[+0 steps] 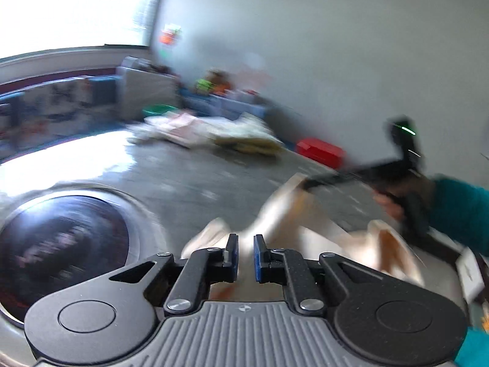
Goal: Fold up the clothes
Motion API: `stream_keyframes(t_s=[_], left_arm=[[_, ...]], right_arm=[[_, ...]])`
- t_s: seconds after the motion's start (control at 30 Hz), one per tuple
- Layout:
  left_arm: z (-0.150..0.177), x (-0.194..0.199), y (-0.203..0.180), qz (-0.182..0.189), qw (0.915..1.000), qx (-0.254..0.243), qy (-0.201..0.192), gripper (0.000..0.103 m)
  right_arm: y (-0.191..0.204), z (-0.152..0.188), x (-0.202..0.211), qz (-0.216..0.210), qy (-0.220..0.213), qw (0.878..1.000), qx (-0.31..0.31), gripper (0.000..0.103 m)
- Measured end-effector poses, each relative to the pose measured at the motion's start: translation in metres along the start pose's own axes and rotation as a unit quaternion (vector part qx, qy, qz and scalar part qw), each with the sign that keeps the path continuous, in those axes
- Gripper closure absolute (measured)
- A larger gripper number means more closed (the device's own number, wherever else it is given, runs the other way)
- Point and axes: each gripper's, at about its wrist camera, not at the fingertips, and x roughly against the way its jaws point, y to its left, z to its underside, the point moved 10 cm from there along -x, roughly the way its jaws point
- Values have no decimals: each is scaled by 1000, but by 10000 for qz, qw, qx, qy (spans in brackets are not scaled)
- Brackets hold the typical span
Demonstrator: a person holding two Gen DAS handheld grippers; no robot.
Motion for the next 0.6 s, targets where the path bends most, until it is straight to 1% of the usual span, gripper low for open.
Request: stream_keyframes(t_s=[0.07,0.1,0.17,0.2,0.23,0.27,0.3,0.37,0.47,0.53,0.6], left_arm=[[-1,-5,18,-165,9991,389,103,92],[-1,-8,27,-247,9979,584,154,89],[-2,-13,45,-411,9941,972,256,89],[-2,-15,53,-492,9915,1165,307,84],[-3,-17,62,-574,9884,1358,358,75],[-3,-20,71,-653,9848,1554,411,68],[-1,-24,79,-686,9794,1829,508,54],[0,-25,88,-553,9698,2306,573,52],[0,-28,101,-353,9508,3004,669,44],[-1,-39,102,-284,9424,3232,814,43],[-2,-49,100,-280,9418,3208,970,45]], right_arm=[[1,-6,-2,55,-60,10000,10,98],[2,-9,-3,83,-91,9999,15,98],[1,-3,-9,135,108,9998,106,96],[1,2,-12,162,215,9995,174,94],[-1,3,-13,167,229,9995,150,92],[-3,5,-13,170,236,9995,119,91],[-4,4,-13,125,216,9997,20,90],[-8,2,-14,31,194,9996,-204,78],[-11,-1,-17,-110,215,9988,-435,76],[-13,-2,-21,-212,286,9978,-556,76],[-14,-1,-26,-238,379,9969,-643,76]])
